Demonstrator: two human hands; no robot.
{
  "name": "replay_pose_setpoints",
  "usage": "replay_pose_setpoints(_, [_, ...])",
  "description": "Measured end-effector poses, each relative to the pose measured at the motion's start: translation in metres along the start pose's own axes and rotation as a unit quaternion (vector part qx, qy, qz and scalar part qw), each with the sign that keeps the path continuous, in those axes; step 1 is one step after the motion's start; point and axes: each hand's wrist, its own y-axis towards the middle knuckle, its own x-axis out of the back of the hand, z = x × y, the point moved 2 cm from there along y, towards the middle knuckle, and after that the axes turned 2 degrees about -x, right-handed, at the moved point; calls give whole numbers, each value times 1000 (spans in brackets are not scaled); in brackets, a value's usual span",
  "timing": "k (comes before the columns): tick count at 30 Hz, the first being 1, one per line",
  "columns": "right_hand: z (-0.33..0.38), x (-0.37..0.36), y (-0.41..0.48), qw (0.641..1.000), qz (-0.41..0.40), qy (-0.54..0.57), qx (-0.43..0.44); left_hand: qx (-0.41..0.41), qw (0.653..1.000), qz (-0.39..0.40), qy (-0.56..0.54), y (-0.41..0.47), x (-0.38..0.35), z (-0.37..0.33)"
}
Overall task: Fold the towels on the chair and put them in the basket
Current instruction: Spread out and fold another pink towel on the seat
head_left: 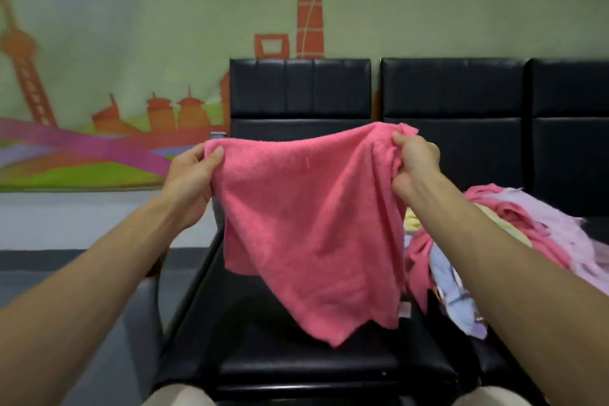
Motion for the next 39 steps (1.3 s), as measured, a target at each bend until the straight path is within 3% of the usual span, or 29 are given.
replay_pose_setpoints(3, [42,-21,-16,999,-13,6,43,-97,990,-35,91,6,0,-52])
replay_pose_setpoints(6, [73,-33,-32,998,-13,-2,68,-186,959,-46,207,12,6,-87])
replay_pose_setpoints(8, [84,-34,-37,996,-7,-29,86,-178,960,-81,198,16,10,-102])
replay_pose_setpoints(10, [89,-30,-39,988,-2,-94,120,-88,986,-113,91,18,10,-109])
replay_pose_setpoints(12, [92,-22,-37,960,-13,-213,178,8,996,-77,-49,13,6,-114])
replay_pose_setpoints(14, [94,-12,-39,914,-28,-324,241,41,996,-26,-70,8,6,-116])
replay_pose_setpoints(18, [96,5,-40,836,-13,-454,307,-3,997,-21,81,4,13,-110])
replay_pose_setpoints(21, [96,11,-39,799,-25,-505,325,-82,970,-40,225,2,14,-105])
replay_pose_setpoints(24, [94,13,-38,771,-28,-542,333,-97,965,-46,240,-1,11,-98])
replay_pose_setpoints(26, [91,15,-35,782,-27,-538,314,-75,970,-60,223,1,12,-92])
replay_pose_setpoints(30, [86,17,-25,900,-20,-396,178,-15,987,-91,134,5,20,-83])
replay_pose_setpoints(32, [83,18,-24,928,15,-345,142,3,991,-107,85,6,24,-83])
replay_pose_setpoints(34, [80,18,-28,935,76,-328,114,17,994,-88,55,5,27,-85])
replay_pose_setpoints(36, [80,18,-31,923,140,-347,87,14,995,-45,93,2,32,-89])
replay_pose_setpoints(38, [78,17,-33,892,169,-409,94,-25,975,-26,219,-1,36,-92])
replay_pose_setpoints(39, [78,16,-34,867,161,-455,127,-62,949,-37,305,-4,38,-93])
